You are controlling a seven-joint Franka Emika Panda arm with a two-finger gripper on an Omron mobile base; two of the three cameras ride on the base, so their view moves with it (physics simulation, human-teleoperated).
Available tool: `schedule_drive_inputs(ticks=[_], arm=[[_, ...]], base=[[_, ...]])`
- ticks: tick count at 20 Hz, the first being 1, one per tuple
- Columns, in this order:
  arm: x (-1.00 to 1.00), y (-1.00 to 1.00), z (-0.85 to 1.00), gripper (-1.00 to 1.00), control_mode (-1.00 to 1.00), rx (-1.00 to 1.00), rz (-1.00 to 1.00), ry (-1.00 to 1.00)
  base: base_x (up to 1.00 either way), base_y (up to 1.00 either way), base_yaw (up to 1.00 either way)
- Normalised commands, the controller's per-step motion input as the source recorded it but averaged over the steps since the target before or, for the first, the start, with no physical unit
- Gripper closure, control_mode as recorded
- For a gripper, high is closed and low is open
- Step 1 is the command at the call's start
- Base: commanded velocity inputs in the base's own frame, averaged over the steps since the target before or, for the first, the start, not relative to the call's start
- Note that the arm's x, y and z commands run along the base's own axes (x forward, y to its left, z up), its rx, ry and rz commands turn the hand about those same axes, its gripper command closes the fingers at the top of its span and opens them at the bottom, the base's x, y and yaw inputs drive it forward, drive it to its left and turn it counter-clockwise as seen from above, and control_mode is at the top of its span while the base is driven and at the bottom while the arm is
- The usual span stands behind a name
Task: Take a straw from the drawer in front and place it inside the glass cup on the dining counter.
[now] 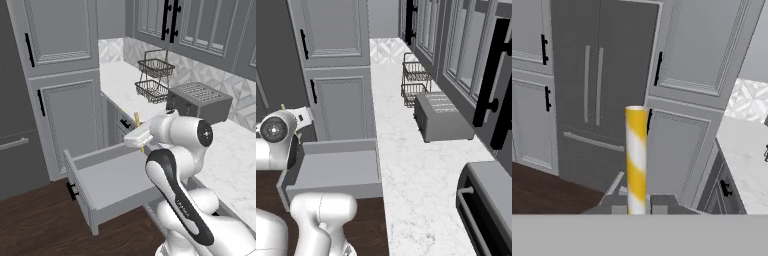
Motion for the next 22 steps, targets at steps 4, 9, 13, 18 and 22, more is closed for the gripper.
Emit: schedule_drive_inputs(ticks=[4,9,13,18,22], arm=[[-0.01,0.0,0.0,1.0,1.0,0.0,0.01,0.0],[0.0,0.0,0.0,1.0,1.0,0.0,0.0,0.0],[0.0,0.0,0.0,1.0,1.0,0.0,0.0,0.0],[0.0,0.0,0.0,1.0,1.0,0.0,0.0,0.0],[0.0,0.0,0.0,1.0,1.0,0.0,0.0,0.0]], base=[[-0.24,0.29,0.08],[-0.45,0.79,0.23],[-0.37,0.98,0.41],[-0.22,0.96,0.56],[-0.09,0.79,0.67]])
